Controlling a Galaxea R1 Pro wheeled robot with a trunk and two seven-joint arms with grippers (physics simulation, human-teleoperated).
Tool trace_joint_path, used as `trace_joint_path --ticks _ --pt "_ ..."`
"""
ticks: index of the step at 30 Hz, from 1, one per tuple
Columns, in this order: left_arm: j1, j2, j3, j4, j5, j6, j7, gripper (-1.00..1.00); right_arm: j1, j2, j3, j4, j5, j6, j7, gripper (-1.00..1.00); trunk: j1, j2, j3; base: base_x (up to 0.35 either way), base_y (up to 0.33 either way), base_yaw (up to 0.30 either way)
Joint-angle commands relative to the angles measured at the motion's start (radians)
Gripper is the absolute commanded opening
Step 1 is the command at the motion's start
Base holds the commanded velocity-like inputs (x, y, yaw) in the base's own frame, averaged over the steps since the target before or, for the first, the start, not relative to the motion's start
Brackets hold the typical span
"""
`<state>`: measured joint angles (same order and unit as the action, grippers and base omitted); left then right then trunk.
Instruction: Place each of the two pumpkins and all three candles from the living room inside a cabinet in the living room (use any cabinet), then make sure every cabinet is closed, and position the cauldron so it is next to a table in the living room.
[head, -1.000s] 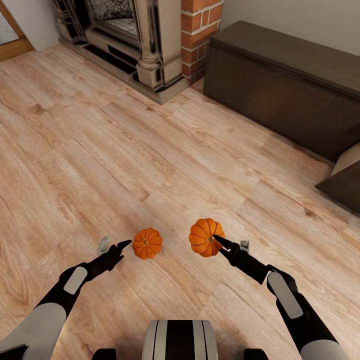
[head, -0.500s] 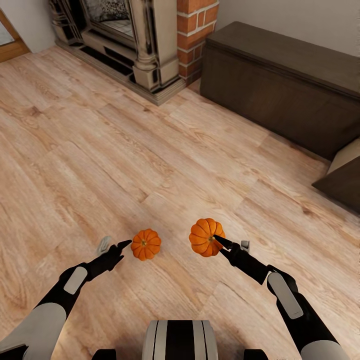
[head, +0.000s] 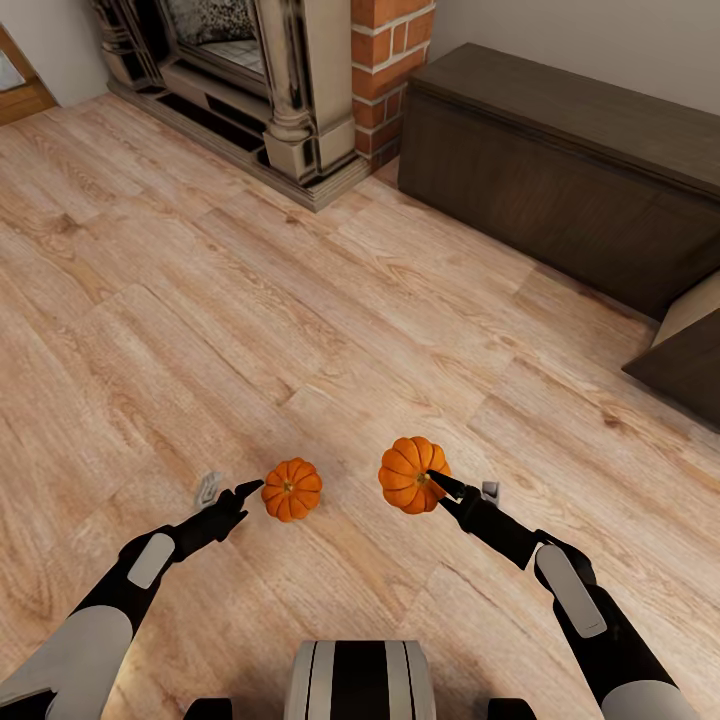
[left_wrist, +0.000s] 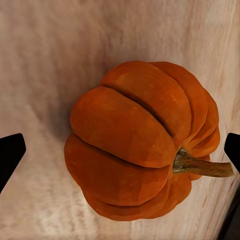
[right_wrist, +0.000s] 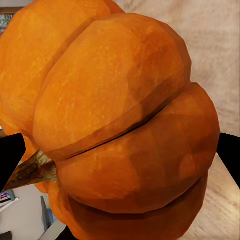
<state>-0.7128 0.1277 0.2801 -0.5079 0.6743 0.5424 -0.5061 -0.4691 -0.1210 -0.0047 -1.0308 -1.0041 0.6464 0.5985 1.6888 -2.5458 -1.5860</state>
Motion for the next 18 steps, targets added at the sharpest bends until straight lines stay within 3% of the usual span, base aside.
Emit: trace_joint_path --ticks 1,11,18 --pt "0.0 0.0 0.004 0.0 0.004 0.008 -0.002 1.0 0.0 0.0 0.0 0.0 -0.007 0.007 -0.002 -1.0 0.0 0.0 -0.001 0.023 0.019 0.0" --pt "0.0 0.0 0.004 0.0 0.004 0.007 -0.002 1.0 0.0 0.0 -0.001 0.0 -0.007 0.007 -0.001 -1.0 0.0 0.0 0.003 0.075 0.063 -0.101" --pt "0.0 0.0 0.004 0.0 0.004 0.007 -0.007 1.0 0.0 0.0 -0.001 0.0 -0.007 0.006 -0.002 -1.0 0.0 0.0 0.004 0.002 0.002 -0.009"
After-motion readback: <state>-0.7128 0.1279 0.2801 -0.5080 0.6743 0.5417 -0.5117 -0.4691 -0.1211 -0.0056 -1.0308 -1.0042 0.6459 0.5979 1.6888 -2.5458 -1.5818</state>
